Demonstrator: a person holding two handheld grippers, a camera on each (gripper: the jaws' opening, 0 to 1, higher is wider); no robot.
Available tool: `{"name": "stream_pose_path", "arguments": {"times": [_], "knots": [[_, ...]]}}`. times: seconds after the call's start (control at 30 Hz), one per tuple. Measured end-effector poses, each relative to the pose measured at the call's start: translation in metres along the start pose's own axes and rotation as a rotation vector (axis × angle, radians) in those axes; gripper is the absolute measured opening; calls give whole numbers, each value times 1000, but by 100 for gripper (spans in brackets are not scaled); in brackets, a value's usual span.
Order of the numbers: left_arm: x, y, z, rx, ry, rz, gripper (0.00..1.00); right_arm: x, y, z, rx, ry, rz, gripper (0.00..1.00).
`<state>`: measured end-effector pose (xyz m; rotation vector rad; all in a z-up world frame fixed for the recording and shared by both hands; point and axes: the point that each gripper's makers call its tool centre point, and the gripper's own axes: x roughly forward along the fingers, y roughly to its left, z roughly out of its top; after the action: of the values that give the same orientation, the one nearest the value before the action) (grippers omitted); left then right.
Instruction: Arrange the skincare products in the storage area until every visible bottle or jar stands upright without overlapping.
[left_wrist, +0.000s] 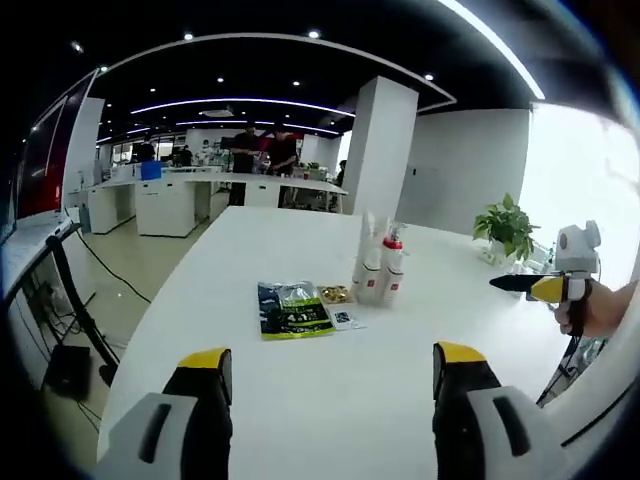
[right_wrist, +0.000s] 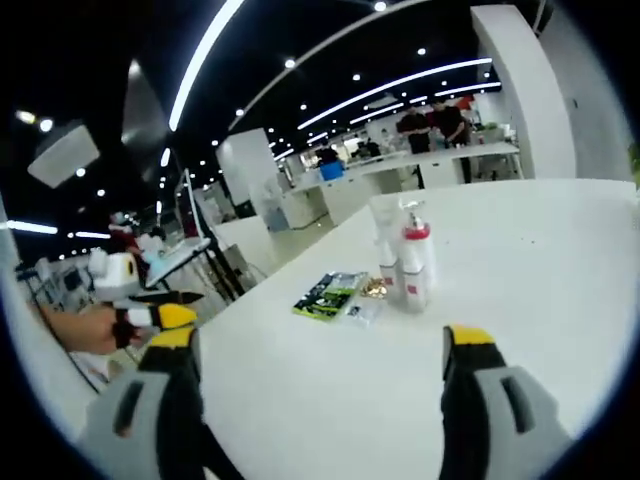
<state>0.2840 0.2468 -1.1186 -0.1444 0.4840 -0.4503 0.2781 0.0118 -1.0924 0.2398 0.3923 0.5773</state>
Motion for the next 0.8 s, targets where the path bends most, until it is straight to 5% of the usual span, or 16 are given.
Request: {"name": "stream_pose_path", "arguments": {"times": [0.8], "knots": [[17, -24, 14, 48, -5, -33, 83, -22, -26, -1, 25, -27, -47, 99]]}}
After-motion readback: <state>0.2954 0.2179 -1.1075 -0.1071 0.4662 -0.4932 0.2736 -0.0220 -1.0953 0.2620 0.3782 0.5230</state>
